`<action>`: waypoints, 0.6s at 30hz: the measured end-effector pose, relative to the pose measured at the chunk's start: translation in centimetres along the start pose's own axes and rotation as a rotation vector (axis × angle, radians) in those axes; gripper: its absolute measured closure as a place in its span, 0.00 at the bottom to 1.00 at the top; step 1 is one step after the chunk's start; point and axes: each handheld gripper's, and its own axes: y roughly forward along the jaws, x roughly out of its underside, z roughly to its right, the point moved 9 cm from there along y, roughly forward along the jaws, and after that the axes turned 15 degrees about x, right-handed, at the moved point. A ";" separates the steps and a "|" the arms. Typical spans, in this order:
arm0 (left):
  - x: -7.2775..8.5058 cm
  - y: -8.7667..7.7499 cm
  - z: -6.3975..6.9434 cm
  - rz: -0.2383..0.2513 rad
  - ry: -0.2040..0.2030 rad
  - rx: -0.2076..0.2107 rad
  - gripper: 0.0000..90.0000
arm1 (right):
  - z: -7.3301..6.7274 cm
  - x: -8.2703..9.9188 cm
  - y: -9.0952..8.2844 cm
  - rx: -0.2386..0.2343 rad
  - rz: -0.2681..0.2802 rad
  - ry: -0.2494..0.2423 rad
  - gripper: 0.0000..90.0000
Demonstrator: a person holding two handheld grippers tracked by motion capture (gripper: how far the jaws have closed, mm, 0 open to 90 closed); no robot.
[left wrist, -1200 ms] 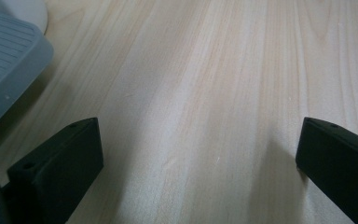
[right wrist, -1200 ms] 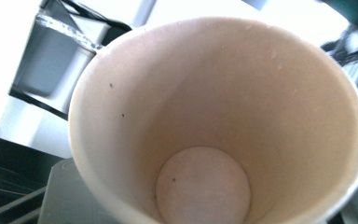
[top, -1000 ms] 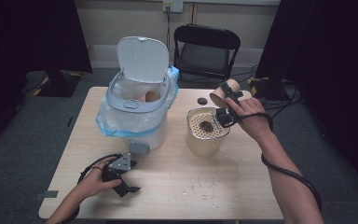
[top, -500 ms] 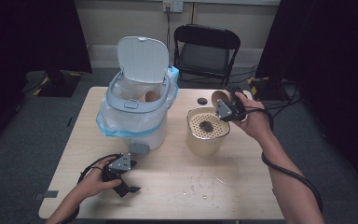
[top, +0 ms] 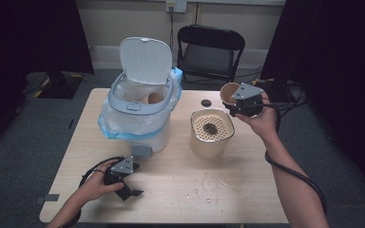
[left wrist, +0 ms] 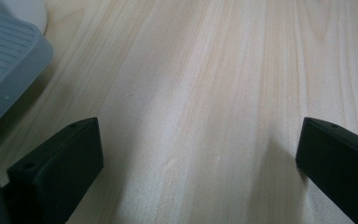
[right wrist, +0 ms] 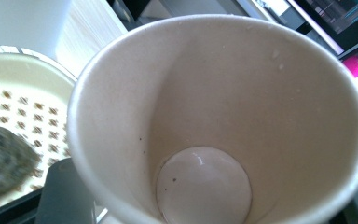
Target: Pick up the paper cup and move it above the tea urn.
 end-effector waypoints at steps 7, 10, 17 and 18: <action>0.0 0.0 0.0 0.004 0.000 0.001 0.00 | -0.2 0.3 -0.1 -0.032 -0.024 0.040 0.33; 0.0 0.0 0.0 0.001 0.000 0.001 0.00 | -0.4 0.2 -0.1 -0.038 -0.022 0.047 0.33; 0.0 0.0 0.0 0.004 0.002 -0.001 0.00 | -0.8 -0.2 -0.2 -0.075 -0.020 0.087 0.33; 0.0 0.0 0.0 0.004 0.002 0.000 0.00 | -0.9 -0.4 -0.2 -0.084 -0.019 0.103 0.33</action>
